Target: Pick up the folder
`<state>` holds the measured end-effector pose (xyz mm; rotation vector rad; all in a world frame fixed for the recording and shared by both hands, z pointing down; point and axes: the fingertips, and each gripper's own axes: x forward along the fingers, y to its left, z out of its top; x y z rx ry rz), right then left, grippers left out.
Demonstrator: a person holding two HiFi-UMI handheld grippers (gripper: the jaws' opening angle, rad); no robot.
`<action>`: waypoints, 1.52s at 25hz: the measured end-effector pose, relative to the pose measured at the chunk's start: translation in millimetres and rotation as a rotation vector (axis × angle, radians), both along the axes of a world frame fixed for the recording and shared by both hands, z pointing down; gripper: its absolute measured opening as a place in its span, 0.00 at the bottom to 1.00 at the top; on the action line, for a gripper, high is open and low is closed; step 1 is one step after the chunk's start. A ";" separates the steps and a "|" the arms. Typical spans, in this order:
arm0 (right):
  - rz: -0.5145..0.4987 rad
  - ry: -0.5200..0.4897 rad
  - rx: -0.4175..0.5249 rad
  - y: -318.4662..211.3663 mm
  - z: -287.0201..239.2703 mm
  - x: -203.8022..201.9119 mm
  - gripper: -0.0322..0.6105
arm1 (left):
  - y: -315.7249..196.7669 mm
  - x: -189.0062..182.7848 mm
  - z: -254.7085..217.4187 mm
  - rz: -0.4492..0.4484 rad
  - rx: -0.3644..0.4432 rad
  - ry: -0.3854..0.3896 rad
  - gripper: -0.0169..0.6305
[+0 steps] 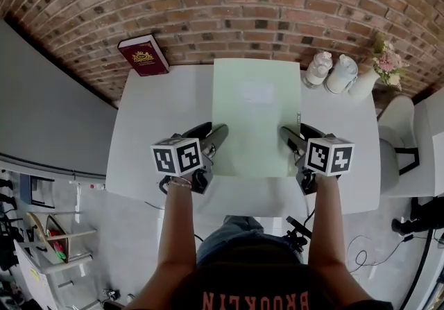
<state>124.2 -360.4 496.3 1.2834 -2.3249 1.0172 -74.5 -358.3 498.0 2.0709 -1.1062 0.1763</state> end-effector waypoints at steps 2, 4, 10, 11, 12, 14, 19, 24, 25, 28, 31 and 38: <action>-0.001 0.006 0.038 -0.7 -11.2 -1.3 0.46 | -0.3 -1.8 -9.6 -0.003 0.031 -0.012 0.39; -0.002 0.009 0.081 -1.4 -23.9 -1.8 0.47 | -0.7 -2.3 -21.0 -0.004 0.068 -0.014 0.39; 0.003 0.019 0.231 -4.8 -68.8 -3.9 0.47 | -5.2 -4.2 -59.8 -0.001 0.202 0.005 0.39; 0.005 0.022 0.255 -5.2 -75.5 -3.7 0.47 | -6.0 -4.2 -65.7 0.000 0.226 0.008 0.39; 0.006 0.025 0.277 -5.0 -81.3 -3.6 0.47 | -6.0 -4.3 -71.4 0.001 0.249 0.009 0.39; 0.007 0.026 0.317 -3.8 -92.4 -4.3 0.47 | -5.6 -5.5 -82.7 0.001 0.296 0.011 0.39; 0.016 0.030 0.416 -6.0 -120.8 -4.9 0.47 | -11.1 -6.4 -111.3 0.007 0.399 0.008 0.39; 0.027 0.039 0.509 -9.5 -146.1 -0.9 0.47 | -16.8 -2.2 -136.1 0.016 0.487 0.007 0.39; 0.027 0.037 0.531 -9.3 -151.8 -0.3 0.47 | -17.1 -1.7 -142.3 0.018 0.513 0.006 0.39; 0.027 0.038 0.607 -7.8 -169.5 1.7 0.47 | -17.8 0.4 -162.1 0.029 0.596 -0.005 0.39; 0.025 0.055 0.689 -4.9 -187.2 3.5 0.47 | -16.9 2.5 -178.6 0.037 0.671 -0.010 0.39; 0.025 0.078 0.775 -3.7 -208.8 5.3 0.47 | -15.0 4.7 -201.8 0.041 0.764 -0.034 0.39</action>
